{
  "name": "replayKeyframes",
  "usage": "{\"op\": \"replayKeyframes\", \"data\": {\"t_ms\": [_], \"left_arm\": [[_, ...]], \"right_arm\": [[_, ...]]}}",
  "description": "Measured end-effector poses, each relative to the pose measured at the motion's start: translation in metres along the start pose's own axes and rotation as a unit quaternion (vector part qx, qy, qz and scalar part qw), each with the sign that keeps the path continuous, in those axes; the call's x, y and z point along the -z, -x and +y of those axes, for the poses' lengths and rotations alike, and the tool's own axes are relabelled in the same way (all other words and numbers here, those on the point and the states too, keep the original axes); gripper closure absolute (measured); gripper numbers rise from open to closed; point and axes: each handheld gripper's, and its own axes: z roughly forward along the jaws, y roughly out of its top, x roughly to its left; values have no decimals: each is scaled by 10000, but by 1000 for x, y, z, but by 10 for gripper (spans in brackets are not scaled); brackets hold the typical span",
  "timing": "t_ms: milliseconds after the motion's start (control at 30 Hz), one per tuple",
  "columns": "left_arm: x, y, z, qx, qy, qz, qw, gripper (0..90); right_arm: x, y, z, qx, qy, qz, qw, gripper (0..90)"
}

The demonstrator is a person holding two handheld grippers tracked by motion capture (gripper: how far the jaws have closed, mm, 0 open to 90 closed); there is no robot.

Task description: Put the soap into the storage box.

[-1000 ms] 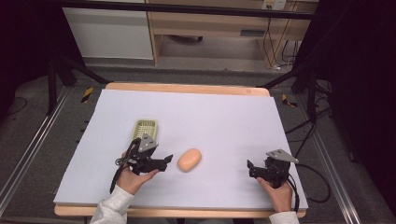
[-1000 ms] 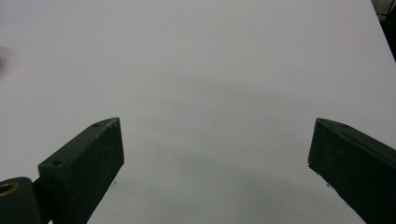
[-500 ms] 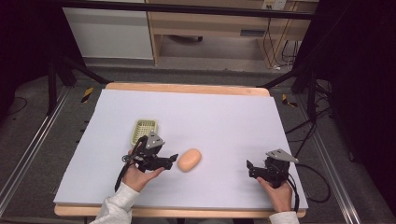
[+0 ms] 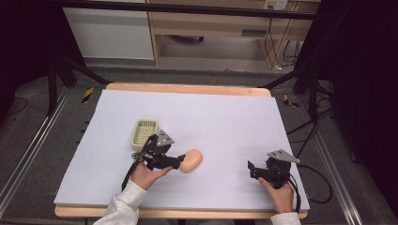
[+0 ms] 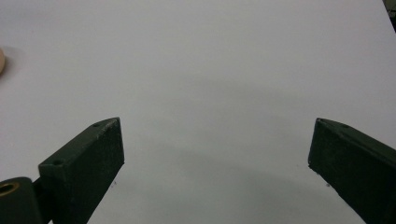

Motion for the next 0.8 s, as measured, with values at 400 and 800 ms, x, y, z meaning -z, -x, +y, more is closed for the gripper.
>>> {"op": "replayKeyframes", "data": {"t_ms": [400, 800], "left_arm": [[-12, 6, 4, -103, -150, -42, 9998, 270], [-24, 14, 9, -195, -305, -139, 9992, 261]], "right_arm": [[-1, -1, 0, 30, -2, 5, 10000, 38], [-1, -1, 0, 41, -1, 7, 10000, 37]]}}
